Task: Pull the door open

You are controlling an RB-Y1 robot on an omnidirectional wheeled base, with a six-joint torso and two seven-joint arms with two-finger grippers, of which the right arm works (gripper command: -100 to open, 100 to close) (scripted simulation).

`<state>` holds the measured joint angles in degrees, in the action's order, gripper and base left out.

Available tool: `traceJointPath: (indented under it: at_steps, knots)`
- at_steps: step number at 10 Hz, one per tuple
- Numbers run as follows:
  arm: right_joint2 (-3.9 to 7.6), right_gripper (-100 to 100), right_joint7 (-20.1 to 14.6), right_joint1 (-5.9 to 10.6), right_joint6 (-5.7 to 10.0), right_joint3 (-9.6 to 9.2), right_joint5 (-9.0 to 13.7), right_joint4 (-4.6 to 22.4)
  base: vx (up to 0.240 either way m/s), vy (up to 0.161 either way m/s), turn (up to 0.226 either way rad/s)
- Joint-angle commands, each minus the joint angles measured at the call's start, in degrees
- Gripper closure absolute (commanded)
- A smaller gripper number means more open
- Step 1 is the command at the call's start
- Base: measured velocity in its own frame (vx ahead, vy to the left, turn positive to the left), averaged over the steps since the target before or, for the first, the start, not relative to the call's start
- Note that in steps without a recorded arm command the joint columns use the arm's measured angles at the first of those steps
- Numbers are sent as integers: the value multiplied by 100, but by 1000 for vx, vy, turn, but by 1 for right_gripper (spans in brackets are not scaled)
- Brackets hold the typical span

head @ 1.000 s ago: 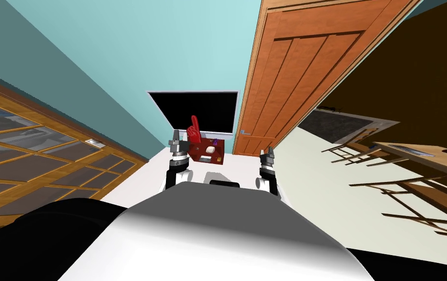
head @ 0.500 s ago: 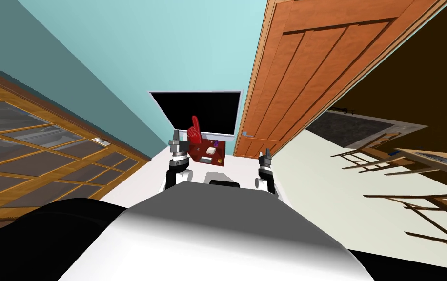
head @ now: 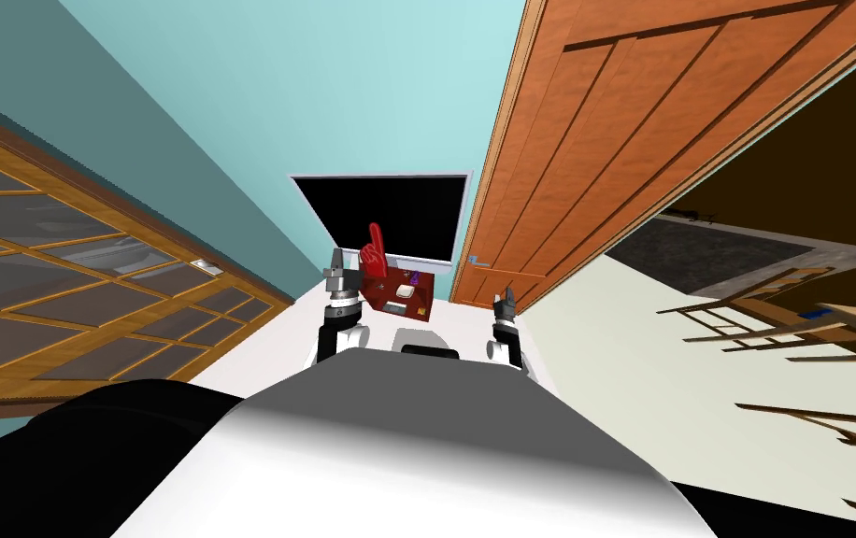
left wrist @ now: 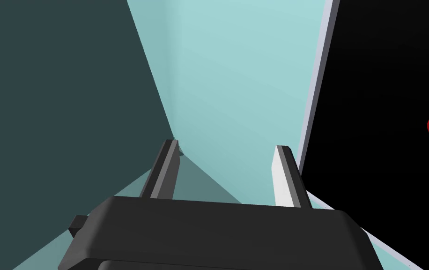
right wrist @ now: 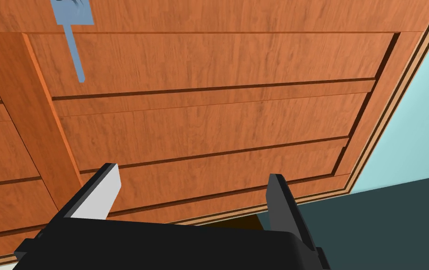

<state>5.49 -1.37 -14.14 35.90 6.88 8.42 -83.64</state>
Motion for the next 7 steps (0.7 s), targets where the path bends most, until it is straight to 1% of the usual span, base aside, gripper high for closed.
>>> traceJointPath:
  at_steps: [1,3,4,6,7]
  knots:
    - [10,-100,14,83,59,30,8,286,100,-36,80]
    - [24,-100,33,211,129,69,19,602,90,-34,88]
    - [24,-100,33,211,129,69,19,642,59,-25,29]
    - [37,-100,52,337,199,108,29,992,58,-22,72]
    - [37,-100,52,337,199,108,29,992,57,-27,36]
